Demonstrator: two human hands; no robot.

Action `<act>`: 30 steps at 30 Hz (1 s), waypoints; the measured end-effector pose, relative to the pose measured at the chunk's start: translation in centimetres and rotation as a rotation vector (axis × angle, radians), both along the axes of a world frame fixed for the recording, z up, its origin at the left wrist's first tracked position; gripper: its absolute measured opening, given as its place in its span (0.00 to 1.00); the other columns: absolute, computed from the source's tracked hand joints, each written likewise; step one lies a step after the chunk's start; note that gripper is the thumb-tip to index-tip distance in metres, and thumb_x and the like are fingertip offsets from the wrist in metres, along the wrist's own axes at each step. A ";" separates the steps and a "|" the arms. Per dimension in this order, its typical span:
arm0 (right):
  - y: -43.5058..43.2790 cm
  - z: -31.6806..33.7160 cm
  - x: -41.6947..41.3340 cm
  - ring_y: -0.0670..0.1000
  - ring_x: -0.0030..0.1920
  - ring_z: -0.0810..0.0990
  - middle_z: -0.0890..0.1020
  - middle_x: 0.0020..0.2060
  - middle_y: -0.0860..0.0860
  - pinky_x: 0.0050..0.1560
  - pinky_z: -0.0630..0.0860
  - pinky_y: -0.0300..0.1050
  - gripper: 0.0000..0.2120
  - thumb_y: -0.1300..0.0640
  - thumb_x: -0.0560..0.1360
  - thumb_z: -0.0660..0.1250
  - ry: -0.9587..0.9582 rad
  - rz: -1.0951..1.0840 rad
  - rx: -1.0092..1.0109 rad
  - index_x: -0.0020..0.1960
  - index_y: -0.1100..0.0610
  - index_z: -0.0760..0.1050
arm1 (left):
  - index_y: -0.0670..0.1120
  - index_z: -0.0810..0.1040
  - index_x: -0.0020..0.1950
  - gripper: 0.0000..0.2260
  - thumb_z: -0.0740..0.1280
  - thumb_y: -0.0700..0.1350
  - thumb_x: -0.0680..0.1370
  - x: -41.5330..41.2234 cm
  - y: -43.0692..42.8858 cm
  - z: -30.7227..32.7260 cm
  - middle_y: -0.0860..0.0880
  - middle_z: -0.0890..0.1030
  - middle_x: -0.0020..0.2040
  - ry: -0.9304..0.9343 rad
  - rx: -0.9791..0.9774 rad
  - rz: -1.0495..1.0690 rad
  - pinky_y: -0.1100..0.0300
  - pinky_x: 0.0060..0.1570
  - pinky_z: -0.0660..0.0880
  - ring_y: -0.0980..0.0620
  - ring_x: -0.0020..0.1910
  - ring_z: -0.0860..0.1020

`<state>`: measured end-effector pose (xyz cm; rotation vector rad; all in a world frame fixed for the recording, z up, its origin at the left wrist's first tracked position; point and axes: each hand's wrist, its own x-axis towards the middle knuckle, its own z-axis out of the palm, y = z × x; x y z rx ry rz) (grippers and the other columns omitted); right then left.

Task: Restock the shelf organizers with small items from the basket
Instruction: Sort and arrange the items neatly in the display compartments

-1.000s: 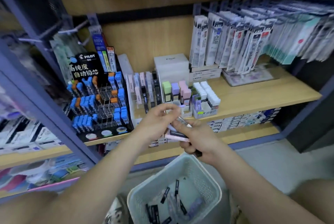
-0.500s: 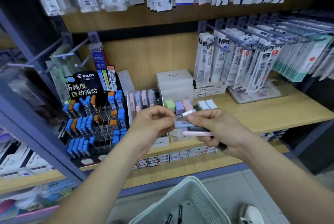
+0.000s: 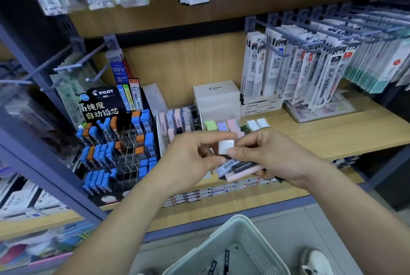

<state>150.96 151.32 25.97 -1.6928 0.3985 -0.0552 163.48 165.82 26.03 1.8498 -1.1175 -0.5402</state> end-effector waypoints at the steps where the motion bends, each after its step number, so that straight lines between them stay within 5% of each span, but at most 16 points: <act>1: -0.1 0.2 -0.2 0.48 0.24 0.62 0.69 0.26 0.52 0.23 0.59 0.36 0.09 0.53 0.74 0.71 0.006 0.009 -0.002 0.37 0.55 0.83 | 0.64 0.81 0.53 0.20 0.74 0.39 0.72 -0.2 -0.1 0.1 0.44 0.80 0.38 -0.022 -0.008 -0.003 0.54 0.41 0.77 0.54 0.33 0.72; 7: -4.0 1.0 -2.6 0.45 0.20 0.65 0.73 0.26 0.54 0.18 0.59 0.33 0.14 0.52 0.68 0.71 -0.032 -0.332 0.136 0.42 0.64 0.81 | 0.53 0.79 0.45 0.12 0.71 0.35 0.73 0.4 -2.0 0.2 0.44 0.81 0.39 0.112 -0.073 0.065 0.45 0.45 0.80 0.42 0.38 0.82; 11: -7.4 -0.5 -4.1 0.43 0.21 0.64 0.69 0.29 0.51 0.15 0.58 0.31 0.09 0.55 0.77 0.66 -0.148 -0.653 0.600 0.52 0.60 0.75 | 0.53 0.79 0.45 0.10 0.71 0.37 0.73 1.0 -5.4 0.4 0.45 0.82 0.34 0.011 -0.025 0.059 0.52 0.38 0.80 0.48 0.32 0.82; 15: -9.3 -2.2 -4.7 0.42 0.22 0.65 0.66 0.30 0.48 0.16 0.61 0.30 0.15 0.51 0.79 0.64 -0.163 -0.706 0.911 0.60 0.59 0.78 | 0.49 0.83 0.44 0.06 0.76 0.40 0.70 1.1 -9.6 0.1 0.46 0.84 0.33 -0.008 0.049 0.034 0.60 0.36 0.79 0.50 0.31 0.83; 19: -11.2 -2.6 -4.9 0.43 0.23 0.68 0.69 0.30 0.50 0.16 0.63 0.31 0.17 0.52 0.78 0.65 -0.219 -0.730 0.973 0.65 0.57 0.76 | 0.46 0.83 0.48 0.06 0.72 0.38 0.73 1.2 -12.9 -0.5 0.47 0.83 0.34 -0.067 0.148 -0.049 0.64 0.36 0.78 0.54 0.31 0.82; 23: -12.1 -3.3 -4.9 0.43 0.23 0.68 0.69 0.30 0.50 0.16 0.63 0.30 0.16 0.53 0.79 0.66 -0.237 -0.717 0.992 0.64 0.58 0.77 | 0.51 0.83 0.47 0.03 0.72 0.45 0.74 0.9 -15.3 -2.0 0.56 0.79 0.33 -0.360 0.241 -0.119 0.66 0.35 0.70 0.61 0.31 0.75; 30: -13.3 -3.9 -4.7 0.44 0.23 0.70 0.72 0.30 0.51 0.16 0.63 0.31 0.20 0.53 0.77 0.67 -0.238 -0.768 1.015 0.67 0.58 0.75 | 0.52 0.82 0.52 0.08 0.70 0.51 0.75 0.9 -17.6 -4.4 0.51 0.72 0.46 -0.705 0.422 -0.216 0.60 0.46 0.69 0.50 0.49 0.74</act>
